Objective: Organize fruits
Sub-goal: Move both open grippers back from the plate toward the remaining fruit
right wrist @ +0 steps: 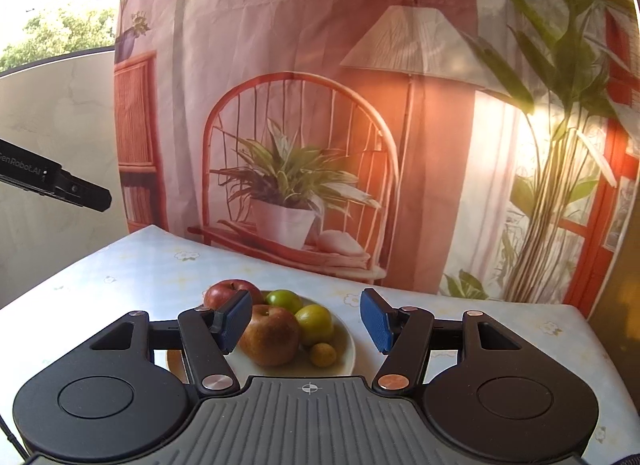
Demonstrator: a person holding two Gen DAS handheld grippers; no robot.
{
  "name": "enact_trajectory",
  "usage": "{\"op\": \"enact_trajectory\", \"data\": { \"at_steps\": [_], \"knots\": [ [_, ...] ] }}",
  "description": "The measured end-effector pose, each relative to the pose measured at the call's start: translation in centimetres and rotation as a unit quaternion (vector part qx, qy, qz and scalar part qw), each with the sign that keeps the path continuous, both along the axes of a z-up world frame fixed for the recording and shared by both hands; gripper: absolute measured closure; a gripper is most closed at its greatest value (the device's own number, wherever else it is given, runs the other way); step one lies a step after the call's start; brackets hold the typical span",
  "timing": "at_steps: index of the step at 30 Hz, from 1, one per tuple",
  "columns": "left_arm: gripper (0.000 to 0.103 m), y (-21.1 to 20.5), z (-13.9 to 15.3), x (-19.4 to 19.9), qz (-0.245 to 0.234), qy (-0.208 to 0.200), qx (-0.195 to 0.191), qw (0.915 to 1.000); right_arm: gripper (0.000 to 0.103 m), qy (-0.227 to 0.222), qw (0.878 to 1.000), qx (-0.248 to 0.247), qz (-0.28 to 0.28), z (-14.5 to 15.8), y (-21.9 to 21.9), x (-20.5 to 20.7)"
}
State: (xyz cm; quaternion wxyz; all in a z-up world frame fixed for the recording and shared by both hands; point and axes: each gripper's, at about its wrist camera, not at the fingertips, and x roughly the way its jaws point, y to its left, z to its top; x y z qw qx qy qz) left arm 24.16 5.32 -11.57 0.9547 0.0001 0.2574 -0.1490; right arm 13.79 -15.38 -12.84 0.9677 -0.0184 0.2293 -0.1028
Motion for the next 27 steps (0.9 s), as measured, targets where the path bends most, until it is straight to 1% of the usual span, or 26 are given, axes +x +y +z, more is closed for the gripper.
{"op": "enact_trajectory", "data": {
  "at_steps": [5,10,15,17,20,22,24,27],
  "knots": [
    [0.055,0.7,-1.6,-2.6,0.001,0.0,0.008,1.0,0.047,0.002,1.0,0.006,-0.016,-1.4,0.9,-2.4],
    [0.055,1.5,-3.3,-4.8,-0.004,0.012,-0.01,0.9999,0.047,0.017,0.999,0.022,-0.023,-2.7,1.9,-4.4],
    [0.053,1.2,-3.9,-7.1,-0.009,-0.002,0.005,0.9999,0.047,0.024,0.998,0.05,-0.027,-3.1,2.4,-6.1],
    [0.047,0.8,-4.0,-8.0,-0.011,-0.01,0.012,0.9998,0.047,0.028,0.998,0.058,-0.026,-3.2,2.8,-6.5],
    [0.046,0.5,-4.5,-9.2,-0.015,-0.012,0.017,0.9997,0.047,0.033,0.997,0.072,-0.019,-3.4,3.3,-7.0],
    [0.046,0.5,-4.8,-9.8,-0.016,-0.007,0.018,0.9997,0.047,0.036,0.996,0.082,-0.012,-3.6,3.6,-7.2],
    [0.046,0.8,-5.1,-10.2,-0.013,0.003,0.017,0.9998,0.047,0.042,0.996,0.081,-0.005,-3.8,4.1,-7.2],
    [0.046,1.6,-5.6,-10.5,-0.001,0.021,0.003,0.9998,0.047,0.05,0.995,0.083,0.004,-3.8,4.5,-7.0]
  ]
}}
